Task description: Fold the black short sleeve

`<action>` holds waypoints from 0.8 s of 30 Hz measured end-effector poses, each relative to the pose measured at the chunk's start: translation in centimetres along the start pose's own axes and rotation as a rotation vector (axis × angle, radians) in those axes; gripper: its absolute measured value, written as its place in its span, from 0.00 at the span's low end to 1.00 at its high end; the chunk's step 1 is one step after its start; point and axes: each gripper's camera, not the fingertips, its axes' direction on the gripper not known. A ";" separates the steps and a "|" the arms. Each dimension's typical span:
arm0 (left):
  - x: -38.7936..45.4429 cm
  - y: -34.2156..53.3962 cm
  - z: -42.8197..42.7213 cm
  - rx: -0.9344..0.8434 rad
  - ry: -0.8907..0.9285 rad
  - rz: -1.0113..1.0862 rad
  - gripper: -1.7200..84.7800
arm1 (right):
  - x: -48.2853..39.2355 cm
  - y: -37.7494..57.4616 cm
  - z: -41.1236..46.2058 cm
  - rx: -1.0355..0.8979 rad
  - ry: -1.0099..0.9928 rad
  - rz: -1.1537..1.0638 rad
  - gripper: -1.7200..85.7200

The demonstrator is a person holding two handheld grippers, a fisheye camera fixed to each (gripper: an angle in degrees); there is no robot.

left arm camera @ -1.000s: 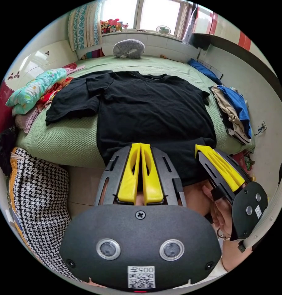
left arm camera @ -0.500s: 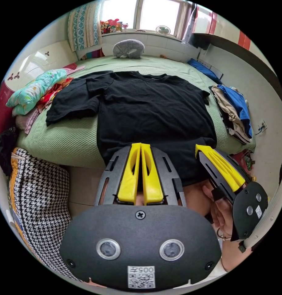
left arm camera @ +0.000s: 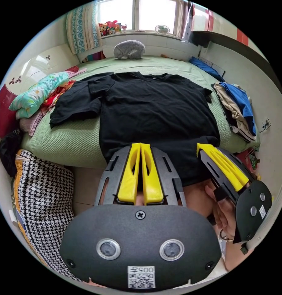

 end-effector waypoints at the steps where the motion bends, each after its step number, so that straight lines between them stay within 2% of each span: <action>1: -0.3 -0.1 0.0 0.000 0.008 -0.002 0.01 | -0.1 -0.2 0.1 0.000 0.003 -0.001 0.00; 15: -4.2 -1.5 -0.5 0.003 0.016 0.000 0.01 | -2.2 -2.7 1.5 -0.010 0.040 -0.025 0.00; 22: -8.4 -3.1 -0.9 -0.043 0.133 -0.011 0.01 | -3.5 -4.8 2.5 -0.037 0.089 -0.049 0.01; 24: -10.2 -3.2 -1.4 -0.001 0.177 -0.027 0.02 | -3.6 -5.5 2.8 -0.044 0.093 -0.032 0.00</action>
